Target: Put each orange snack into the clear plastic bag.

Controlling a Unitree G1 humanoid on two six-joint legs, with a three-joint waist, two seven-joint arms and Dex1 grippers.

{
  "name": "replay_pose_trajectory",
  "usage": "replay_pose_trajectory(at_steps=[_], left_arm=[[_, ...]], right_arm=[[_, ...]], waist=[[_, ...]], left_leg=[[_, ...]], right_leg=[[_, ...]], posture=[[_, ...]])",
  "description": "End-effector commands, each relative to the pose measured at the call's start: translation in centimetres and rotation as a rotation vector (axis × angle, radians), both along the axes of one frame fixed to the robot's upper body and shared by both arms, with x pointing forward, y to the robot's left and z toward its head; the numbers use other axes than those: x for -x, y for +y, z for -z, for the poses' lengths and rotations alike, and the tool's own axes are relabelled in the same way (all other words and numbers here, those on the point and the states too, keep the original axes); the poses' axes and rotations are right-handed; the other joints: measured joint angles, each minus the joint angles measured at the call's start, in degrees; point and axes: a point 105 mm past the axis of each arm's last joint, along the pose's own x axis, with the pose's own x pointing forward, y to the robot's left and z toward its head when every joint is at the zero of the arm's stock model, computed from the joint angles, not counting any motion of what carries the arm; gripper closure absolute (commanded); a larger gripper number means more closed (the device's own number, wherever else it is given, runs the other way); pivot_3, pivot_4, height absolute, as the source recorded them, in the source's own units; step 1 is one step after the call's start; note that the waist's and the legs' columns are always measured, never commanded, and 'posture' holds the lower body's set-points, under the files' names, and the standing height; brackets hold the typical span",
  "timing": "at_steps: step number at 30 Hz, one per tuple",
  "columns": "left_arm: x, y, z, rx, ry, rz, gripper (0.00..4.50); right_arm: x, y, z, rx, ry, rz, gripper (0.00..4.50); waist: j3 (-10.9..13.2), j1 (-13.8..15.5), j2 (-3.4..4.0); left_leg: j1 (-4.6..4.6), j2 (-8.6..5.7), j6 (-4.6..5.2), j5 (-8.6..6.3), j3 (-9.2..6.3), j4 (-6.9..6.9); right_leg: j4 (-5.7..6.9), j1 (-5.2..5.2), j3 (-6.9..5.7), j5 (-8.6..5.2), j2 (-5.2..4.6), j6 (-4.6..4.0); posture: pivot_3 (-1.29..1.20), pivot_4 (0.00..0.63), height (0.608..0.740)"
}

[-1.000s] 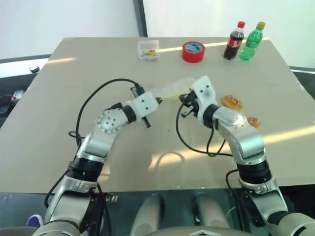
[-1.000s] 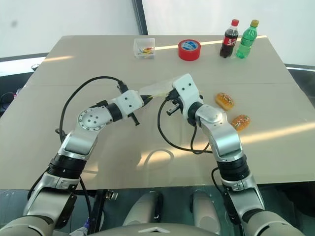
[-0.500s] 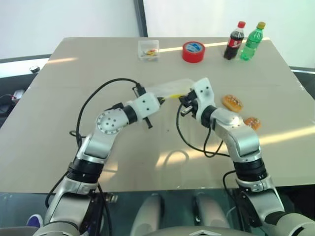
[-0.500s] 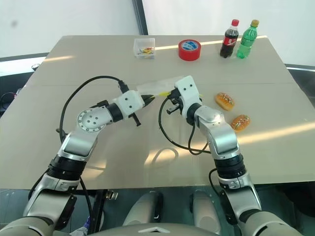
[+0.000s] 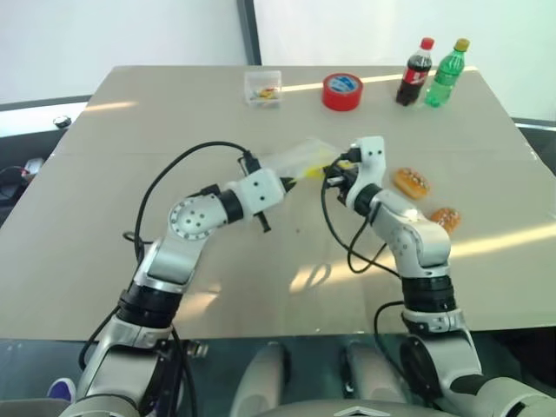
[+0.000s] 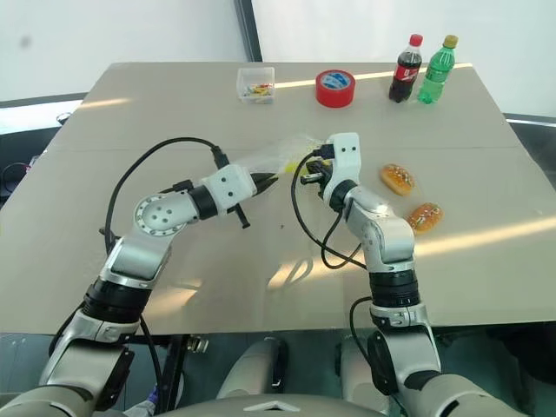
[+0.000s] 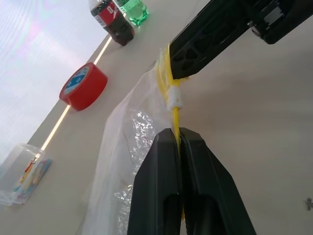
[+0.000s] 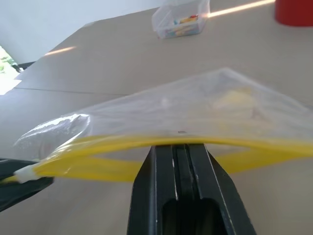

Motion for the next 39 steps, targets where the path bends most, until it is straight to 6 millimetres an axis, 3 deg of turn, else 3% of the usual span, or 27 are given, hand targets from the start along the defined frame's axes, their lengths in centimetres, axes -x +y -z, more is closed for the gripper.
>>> replay_pose_trajectory(at_steps=[1, 5, 8, 10, 11, 15, 21, 22, 23, 25, 26, 32, 39], left_arm=[[0.9, -0.4, -1.3, 0.041, -0.013, 0.038, 4.5], [1.1, -0.5, -1.3, 0.05, 0.006, 0.042, 4.5], [1.1, -0.4, -1.5, 0.072, 0.022, 0.041, 4.5], [1.0, -0.1, -1.4, 0.068, 0.029, 0.038, 4.5], [1.0, 0.0, -1.3, 0.062, 0.028, 0.037, 4.5], [1.1, 0.4, -0.7, 0.026, 0.029, 0.06, 4.5], [1.3, 1.0, 0.2, 0.017, 0.055, 0.087, 4.5], [1.3, 1.1, 0.4, 0.017, 0.06, 0.087, 4.5], [1.3, 1.2, 0.6, 0.013, 0.061, 0.085, 4.5], [1.1, 1.4, 0.6, 0.022, 0.063, 0.075, 4.5], [1.0, 1.4, 0.5, 0.026, 0.062, 0.073, 4.5], [0.7, 1.5, -0.2, 0.084, 0.064, 0.068, 4.5], [-0.3, 2.0, -0.3, 0.135, 0.091, 0.012, 4.5]], right_arm=[[0.0, 0.5, -2.0, -0.117, -0.046, 0.004, 4.46], [-0.2, 0.4, -2.0, -0.235, -0.011, 0.021, 4.46], [-0.5, -0.1, -1.2, 0.11, -0.184, 0.072, 4.46], [-0.7, -0.6, -0.4, 0.528, -0.422, 0.076, 4.46], [-0.7, -0.6, -0.1, 0.647, -0.502, 0.064, 4.46], [-0.6, -0.9, -0.1, 0.898, -0.717, 0.036, 4.46], [-0.2, -0.1, 1.8, 1.067, -0.812, -0.087, 4.46], [-0.1, -0.1, 2.1, 1.079, -0.811, -0.111, 4.08], [0.0, -0.1, 2.2, 1.087, -0.811, -0.123, 4.08], [0.0, -0.2, 2.4, 1.103, -0.815, -0.133, 3.24], [0.0, -0.3, 2.3, 1.109, -0.819, -0.132, 3.04], [0.1, -0.6, 1.6, 1.115, -0.846, -0.13, 0.05], [0.6, -2.3, 0.1, 1.086, -0.834, -0.083, 0.05]], waist=[[0.01, -0.08, 0.01], [0.01, -0.1, 0.02], [0.01, 0.03, 0.03], [0.02, 0.11, 0.03], [0.02, 0.07, 0.03], [0.02, -0.44, 0.03], [0.02, -0.46, 0.02], [0.02, -0.46, 0.02], [0.01, -0.13, 0.02], [0.01, -0.05, 0.02], [0.01, 0.0, 0.02], [0.01, 0.0, 0.02], [0.01, 0.04, 0.02]], left_leg=[[0.0, 0.0, 0.0, 0.0, 0.0, -0.01], [0.02, 0.08, 0.0, 0.0, 0.03, -0.06], [0.01, 0.0, 0.0, 0.0, 0.04, -0.03], [0.01, -0.05, 0.0, 0.0, 0.04, -0.01], [0.01, -0.09, 0.0, 0.0, 0.04, -0.01], [0.02, 0.0, -0.23, 0.14, 0.11, -0.06], [0.03, 0.03, -0.16, 0.09, 0.15, -0.06], [0.02, 0.04, -0.16, 0.09, 0.13, -0.05], [0.02, 0.04, -0.16, 0.09, 0.13, -0.05], [0.02, 0.04, -0.15, 0.09, 0.13, -0.05], [0.02, 0.04, -0.13, 0.08, 0.13, -0.05], [0.02, 0.04, -0.14, 0.08, 0.1, -0.04], [0.01, 0.02, -0.15, 0.09, 0.08, -0.02]], right_leg=[[0.0, 0.0, 0.0, 0.0, 0.0, 0.0], [0.02, -0.02, 0.04, 0.0, 0.03, 0.0], [0.01, -0.01, 0.04, 0.0, 0.01, 0.0], [-0.01, -0.01, 0.03, 0.0, 0.0, 0.0], [-0.04, -0.01, 0.02, 0.0, -0.01, 0.01], [-0.03, -0.05, 0.07, 0.0, 0.06, 0.0], [-0.02, -0.05, 0.12, 0.0, 0.06, 0.0], [-0.03, -0.04, 0.11, 0.0, 0.06, 0.0], [-0.03, -0.04, 0.11, 0.0, 0.06, 0.0], [-0.04, -0.03, 0.11, 0.0, 0.05, 0.0], [-0.04, -0.03, 0.11, 0.0, 0.05, 0.0], [-0.03, -0.02, 0.09, 0.0, 0.05, 0.0], [-0.03, -0.01, 0.07, 0.0, 0.05, 0.0]], posture=[[0.0, 0.15, 0.74], [0.0, 0.15, 0.74], [0.0, 0.15, 0.74], [0.0, 0.15, 0.74], [0.0, 0.15, 0.74], [0.0, 0.15, 0.74], [0.0, 0.15, 0.74], [0.0, 0.15, 0.74], [0.0, 0.15, 0.74], [0.0, 0.15, 0.74], [0.0, 0.15, 0.74], [0.0, 0.15, 0.74], [0.0, 0.15, 0.74]])
